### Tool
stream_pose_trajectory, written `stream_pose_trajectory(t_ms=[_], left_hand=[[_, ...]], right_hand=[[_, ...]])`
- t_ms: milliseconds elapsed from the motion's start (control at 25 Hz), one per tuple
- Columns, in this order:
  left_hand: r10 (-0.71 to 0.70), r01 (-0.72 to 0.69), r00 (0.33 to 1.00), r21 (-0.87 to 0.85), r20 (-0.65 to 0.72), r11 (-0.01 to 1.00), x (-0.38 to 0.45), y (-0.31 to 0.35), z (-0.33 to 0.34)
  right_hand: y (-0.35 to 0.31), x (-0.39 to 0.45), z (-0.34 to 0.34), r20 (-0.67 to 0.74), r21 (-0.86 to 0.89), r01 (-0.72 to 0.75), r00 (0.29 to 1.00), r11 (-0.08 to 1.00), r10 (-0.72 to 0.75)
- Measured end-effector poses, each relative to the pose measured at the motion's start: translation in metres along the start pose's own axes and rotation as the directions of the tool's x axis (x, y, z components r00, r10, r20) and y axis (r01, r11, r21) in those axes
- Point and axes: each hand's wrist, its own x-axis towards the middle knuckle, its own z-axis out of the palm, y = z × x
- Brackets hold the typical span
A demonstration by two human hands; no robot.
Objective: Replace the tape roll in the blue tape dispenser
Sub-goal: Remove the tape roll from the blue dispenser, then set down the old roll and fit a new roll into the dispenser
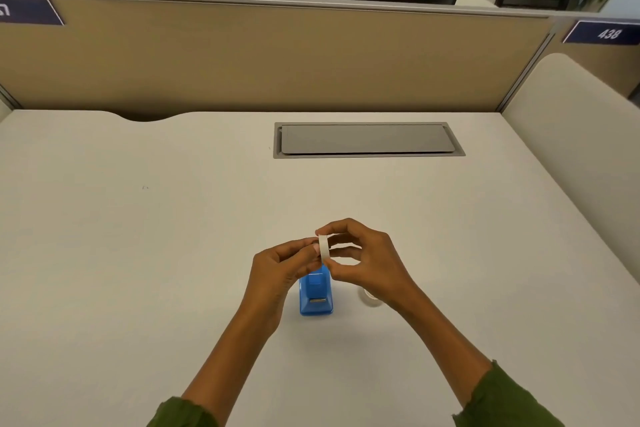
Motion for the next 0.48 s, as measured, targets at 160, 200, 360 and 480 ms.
stream_pose_trajectory(t_ms=[160,200,360,480], left_hand=[[-0.032,0.032,0.999,-0.021,0.009,0.999,0.004,0.001,0.0],[-0.037,0.037,0.999,-0.022,0.005,0.999,0.004,0.002,-0.002],[-0.036,0.036,0.998,-0.008,0.048,0.999,0.003,0.002,-0.011],[-0.021,0.022,0.997,-0.025,0.069,0.999,-0.004,0.003,-0.014]], right_hand=[[0.0,-0.002,0.001,-0.034,0.0,0.024,0.999,1.0,-0.024],[0.0,-0.003,-0.001,-0.054,-0.002,0.044,0.998,0.999,-0.044],[0.009,0.01,-0.011,-0.174,0.008,0.019,0.985,1.0,-0.017],[0.037,0.036,-0.013,-0.25,-0.092,-0.052,0.968,0.994,0.027]])
